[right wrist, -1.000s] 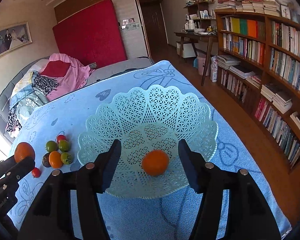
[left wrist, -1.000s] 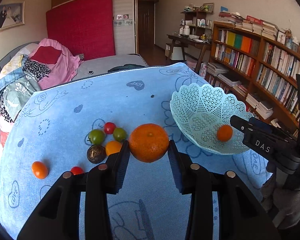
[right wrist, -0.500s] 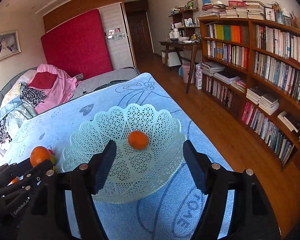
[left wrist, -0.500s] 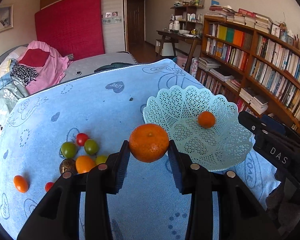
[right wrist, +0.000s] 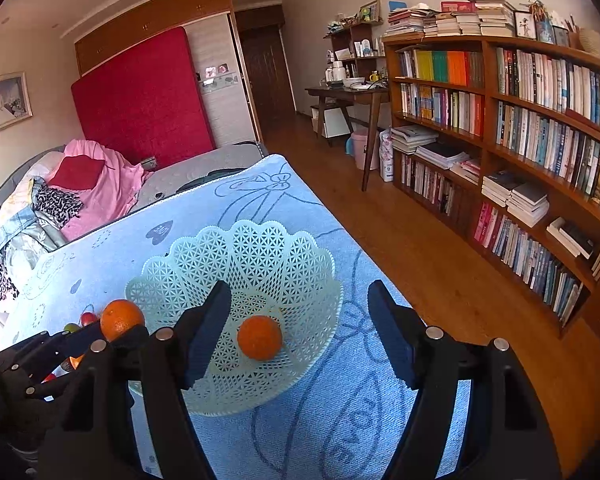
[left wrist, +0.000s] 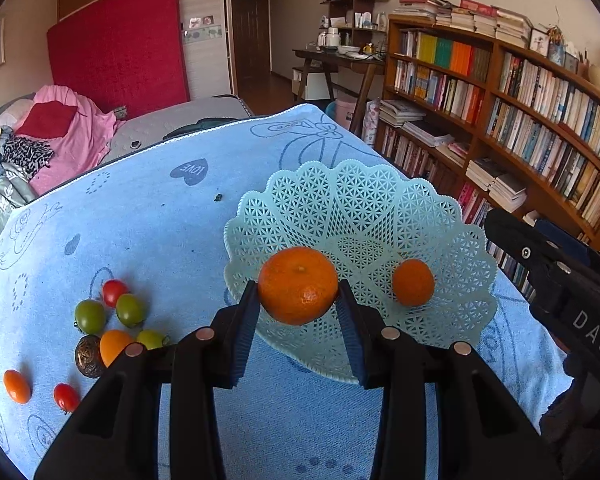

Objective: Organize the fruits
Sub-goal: 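Carry the orange in the left tool into the basket and open, then move the left tool to a loose orange and close on it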

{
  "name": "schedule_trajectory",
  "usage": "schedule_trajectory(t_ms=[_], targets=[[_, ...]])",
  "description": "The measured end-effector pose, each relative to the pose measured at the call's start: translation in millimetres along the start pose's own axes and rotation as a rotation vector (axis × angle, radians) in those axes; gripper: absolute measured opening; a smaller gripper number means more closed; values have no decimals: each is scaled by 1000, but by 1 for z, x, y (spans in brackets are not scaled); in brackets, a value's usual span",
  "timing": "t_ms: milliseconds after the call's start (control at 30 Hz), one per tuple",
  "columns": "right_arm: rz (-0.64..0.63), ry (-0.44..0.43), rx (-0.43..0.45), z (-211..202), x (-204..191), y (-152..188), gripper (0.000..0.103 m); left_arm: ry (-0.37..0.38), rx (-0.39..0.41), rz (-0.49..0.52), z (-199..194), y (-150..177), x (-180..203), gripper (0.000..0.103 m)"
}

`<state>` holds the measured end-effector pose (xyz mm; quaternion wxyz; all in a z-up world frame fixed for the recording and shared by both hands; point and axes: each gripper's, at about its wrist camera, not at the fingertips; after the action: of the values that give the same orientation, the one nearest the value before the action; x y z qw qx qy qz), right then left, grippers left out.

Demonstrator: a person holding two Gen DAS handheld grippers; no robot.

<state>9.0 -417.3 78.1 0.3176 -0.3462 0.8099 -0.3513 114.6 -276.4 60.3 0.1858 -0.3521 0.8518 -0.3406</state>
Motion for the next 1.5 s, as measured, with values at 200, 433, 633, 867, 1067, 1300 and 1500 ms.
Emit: schedule_trajectory(t_ms=[200,433,633,867,1067,1300,1500], targets=[[-5,-2,15,-4,-2,-1,82,-19,32,-23,-1,-2,-1,82],[15,-17,19,-8,-1,-2,82,-62,56,-31,-9,-4,-11,90],[37,-57,51,-22,-2,-4,83,-114,63,-34,-15,-2,-17,94],[19,-141,84,-40,-17,-2,89,-169,62,-39,-21,3,-29,94],[-13,-211,83,-51,-36,5,89,-201,54,-80,-30,11,-49,94],[-63,-266,60,-56,-60,16,89,-264,42,-135,-44,26,-82,94],[-106,-296,36,-56,-77,28,89,-328,11,-194,-55,44,-113,94]])
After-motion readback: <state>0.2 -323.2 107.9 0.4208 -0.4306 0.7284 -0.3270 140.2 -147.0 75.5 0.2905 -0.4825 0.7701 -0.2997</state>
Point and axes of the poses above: each gripper's, at about its wrist camera, not at the fingertips, and z roughly the way its jaws point, x to its right, y to its underside, and after that the axes turned 6 degrees about z, right-handed
